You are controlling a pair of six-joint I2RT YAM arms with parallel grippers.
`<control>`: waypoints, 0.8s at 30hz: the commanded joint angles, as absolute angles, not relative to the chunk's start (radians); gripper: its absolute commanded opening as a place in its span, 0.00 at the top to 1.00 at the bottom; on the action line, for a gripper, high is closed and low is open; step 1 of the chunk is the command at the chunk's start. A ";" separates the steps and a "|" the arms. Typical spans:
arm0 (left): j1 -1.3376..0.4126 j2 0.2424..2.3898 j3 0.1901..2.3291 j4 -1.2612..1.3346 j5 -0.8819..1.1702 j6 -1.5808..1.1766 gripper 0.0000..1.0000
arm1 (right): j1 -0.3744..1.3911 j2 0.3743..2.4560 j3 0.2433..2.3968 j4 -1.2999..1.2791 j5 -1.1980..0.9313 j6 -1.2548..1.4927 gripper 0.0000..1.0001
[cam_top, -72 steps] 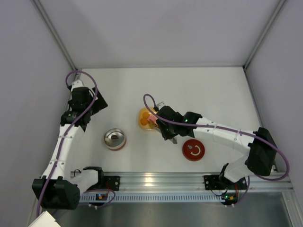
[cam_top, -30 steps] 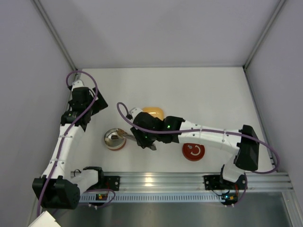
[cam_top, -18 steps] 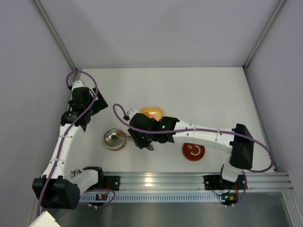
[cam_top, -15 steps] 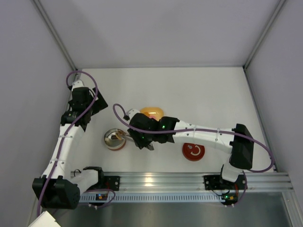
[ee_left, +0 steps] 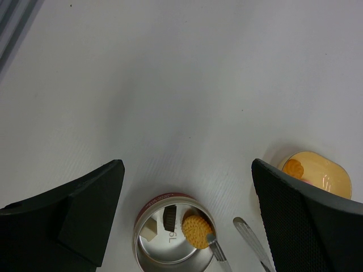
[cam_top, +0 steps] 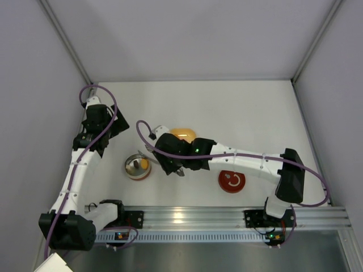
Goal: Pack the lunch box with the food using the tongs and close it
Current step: Place the fake food in the packing box, then pick up the fake food from the plate.
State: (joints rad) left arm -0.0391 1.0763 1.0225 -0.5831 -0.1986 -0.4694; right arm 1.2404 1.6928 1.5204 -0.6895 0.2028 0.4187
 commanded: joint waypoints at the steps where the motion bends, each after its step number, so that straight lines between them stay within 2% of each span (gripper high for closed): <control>1: -0.028 1.074 1.022 -0.535 -0.199 -0.460 0.01 | 1.215 1.612 1.546 -0.704 0.313 0.408 0.61; 11: -0.029 1.075 1.022 -0.534 -0.196 -0.460 0.01 | 1.075 1.494 1.355 -0.736 0.408 0.448 0.59; 24: -0.029 1.077 1.022 -0.534 -0.199 -0.460 0.01 | 1.019 1.531 1.282 -0.683 0.364 0.446 0.53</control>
